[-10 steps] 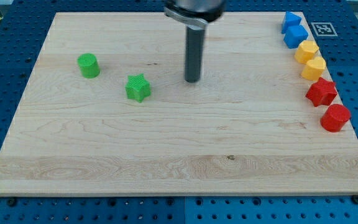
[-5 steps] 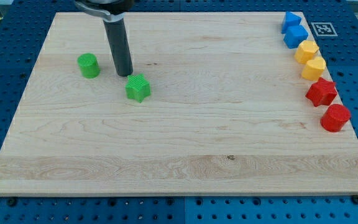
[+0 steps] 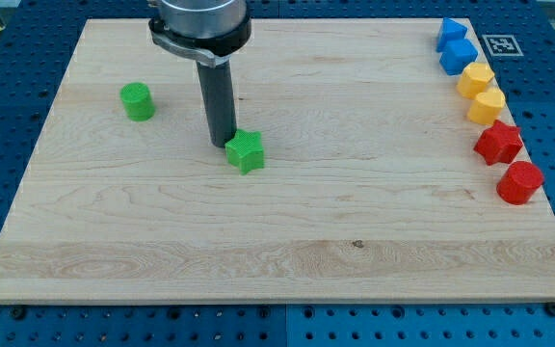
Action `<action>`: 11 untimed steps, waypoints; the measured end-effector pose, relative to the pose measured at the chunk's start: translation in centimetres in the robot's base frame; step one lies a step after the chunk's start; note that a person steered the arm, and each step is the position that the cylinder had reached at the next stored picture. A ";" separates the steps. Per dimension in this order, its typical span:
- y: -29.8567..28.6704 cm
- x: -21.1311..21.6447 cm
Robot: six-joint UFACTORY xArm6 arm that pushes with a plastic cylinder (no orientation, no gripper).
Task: Push the green star to the bottom of the red circle
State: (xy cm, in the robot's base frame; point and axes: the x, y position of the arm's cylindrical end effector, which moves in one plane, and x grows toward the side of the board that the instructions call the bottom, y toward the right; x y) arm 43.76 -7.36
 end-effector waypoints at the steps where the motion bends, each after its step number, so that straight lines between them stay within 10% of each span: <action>1: 0.4 1.0; 11: 12.8 7.6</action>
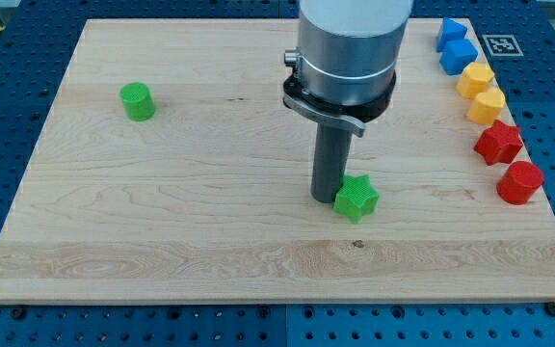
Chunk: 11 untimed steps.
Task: Push the green star to the bottom of the red circle
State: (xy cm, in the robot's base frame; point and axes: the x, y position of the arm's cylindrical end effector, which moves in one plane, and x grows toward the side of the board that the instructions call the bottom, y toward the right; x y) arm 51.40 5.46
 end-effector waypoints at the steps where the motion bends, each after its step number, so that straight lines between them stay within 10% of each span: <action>1: 2.0 0.9; 11: 17.2 4.7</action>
